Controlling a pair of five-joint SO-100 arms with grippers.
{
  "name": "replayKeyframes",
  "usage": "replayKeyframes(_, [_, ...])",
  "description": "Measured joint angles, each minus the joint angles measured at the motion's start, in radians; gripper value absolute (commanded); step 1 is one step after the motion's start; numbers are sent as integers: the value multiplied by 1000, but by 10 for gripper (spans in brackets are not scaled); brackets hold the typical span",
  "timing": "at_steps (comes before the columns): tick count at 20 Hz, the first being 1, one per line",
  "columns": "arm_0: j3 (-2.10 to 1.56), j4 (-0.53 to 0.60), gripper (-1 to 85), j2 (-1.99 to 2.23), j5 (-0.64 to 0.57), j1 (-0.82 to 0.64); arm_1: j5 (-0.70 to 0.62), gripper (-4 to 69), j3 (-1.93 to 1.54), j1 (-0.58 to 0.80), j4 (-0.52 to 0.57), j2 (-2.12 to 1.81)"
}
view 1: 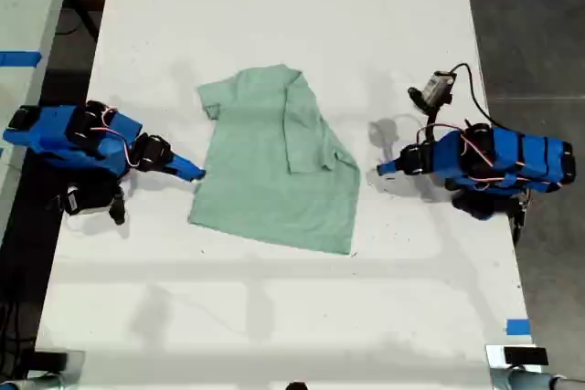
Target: Fold t shirt
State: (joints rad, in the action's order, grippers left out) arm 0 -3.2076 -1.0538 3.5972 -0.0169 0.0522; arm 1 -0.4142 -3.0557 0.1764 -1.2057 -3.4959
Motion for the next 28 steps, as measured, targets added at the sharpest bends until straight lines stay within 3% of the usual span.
replayKeyframes(2, [-12,12,-1,0,37,-38,46,-6,0,-5,-21,-2])
replayKeyframes(4, [-15,15,-1,0,109,-167,106,-6,0,-12,-37,-2])
replayKeyframes(11, [25,15,-1,-2,126,-176,109,-6,0,-12,-37,-2])
replayKeyframes(12, [69,14,11,-35,112,-193,109,-6,0,-12,-37,-2])
replayKeyframes(13, [153,-12,77,-117,92,-225,109,-6,0,-12,-37,-2])
replayKeyframes(14, [270,-55,183,-270,48,-275,109,-6,0,-12,-37,-2])
replayKeyframes(15, [416,-106,203,-469,-20,-341,109,-6,0,-12,-37,-2])
replayKeyframes(17, [663,-147,203,-871,-184,-502,109,-6,0,-12,-37,-2])
replayKeyframes(22, [861,-40,198,-1393,-557,-902,109,-6,0,-14,-37,-2])
replayKeyframes(28, [1080,5,193,-1747,-615,-965,109,-6,0,-14,-37,-2])
